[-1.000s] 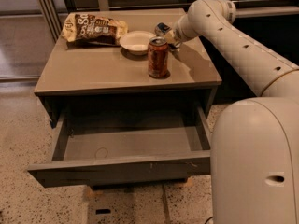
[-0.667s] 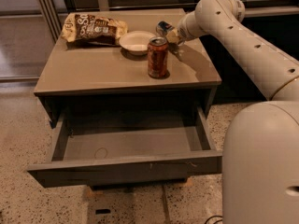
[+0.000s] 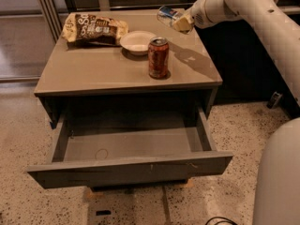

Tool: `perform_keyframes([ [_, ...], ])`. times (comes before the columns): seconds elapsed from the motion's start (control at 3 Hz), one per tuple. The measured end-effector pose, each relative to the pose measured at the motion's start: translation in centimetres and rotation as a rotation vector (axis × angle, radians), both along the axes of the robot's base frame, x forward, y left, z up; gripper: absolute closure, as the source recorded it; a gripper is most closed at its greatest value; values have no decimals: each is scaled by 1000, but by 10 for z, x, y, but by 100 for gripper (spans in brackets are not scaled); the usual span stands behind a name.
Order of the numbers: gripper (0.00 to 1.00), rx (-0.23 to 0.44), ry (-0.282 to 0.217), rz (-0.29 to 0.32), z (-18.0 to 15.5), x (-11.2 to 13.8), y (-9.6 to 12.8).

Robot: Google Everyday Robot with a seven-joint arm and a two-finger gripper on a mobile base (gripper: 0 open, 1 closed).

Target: Place redbull can into top drawer

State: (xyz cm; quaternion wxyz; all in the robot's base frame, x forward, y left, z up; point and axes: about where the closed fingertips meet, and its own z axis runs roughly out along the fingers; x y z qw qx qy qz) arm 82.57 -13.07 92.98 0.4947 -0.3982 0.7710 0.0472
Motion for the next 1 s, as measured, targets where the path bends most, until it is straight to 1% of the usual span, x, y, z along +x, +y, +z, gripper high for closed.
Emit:
perform_keyframes([
  [0.33,100,12,-67,152,68,-44,11],
  [0.67,100,2,-61,190,68,-50,16],
  [1.0,100,3,-61,188,68,-50,16],
])
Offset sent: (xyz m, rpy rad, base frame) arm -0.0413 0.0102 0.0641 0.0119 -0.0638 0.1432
